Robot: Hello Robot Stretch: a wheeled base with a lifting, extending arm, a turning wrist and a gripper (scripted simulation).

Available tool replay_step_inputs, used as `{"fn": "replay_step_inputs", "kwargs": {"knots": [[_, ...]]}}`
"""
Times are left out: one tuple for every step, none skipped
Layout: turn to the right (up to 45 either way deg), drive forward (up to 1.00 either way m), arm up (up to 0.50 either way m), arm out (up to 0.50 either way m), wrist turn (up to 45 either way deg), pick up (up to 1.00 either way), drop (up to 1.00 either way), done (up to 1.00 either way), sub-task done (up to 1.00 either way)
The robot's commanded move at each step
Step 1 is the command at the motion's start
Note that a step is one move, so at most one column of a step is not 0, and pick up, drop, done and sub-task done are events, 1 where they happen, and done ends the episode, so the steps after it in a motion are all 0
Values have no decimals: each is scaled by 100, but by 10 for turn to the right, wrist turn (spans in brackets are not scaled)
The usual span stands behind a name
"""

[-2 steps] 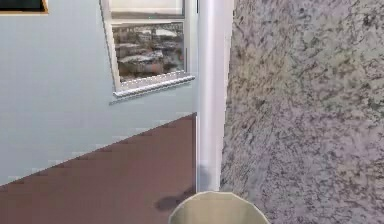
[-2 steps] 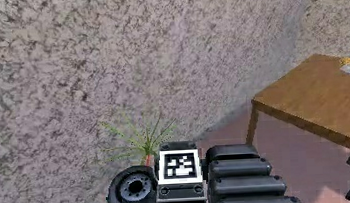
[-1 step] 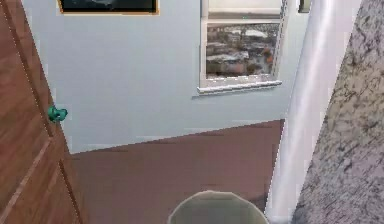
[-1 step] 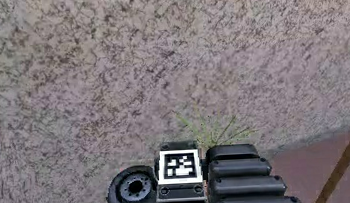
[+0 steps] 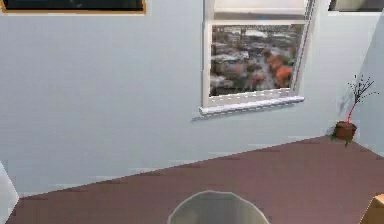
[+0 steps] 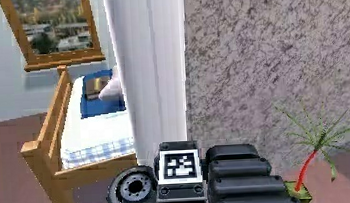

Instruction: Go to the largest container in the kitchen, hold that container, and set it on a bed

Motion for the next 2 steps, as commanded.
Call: {"fn": "replay_step_inputs", "kwargs": {"knots": [[-210, 0, 0, 0, 0, 0, 0, 0, 0], [0, 15, 0, 0, 0, 0, 0, 0, 0]]}}
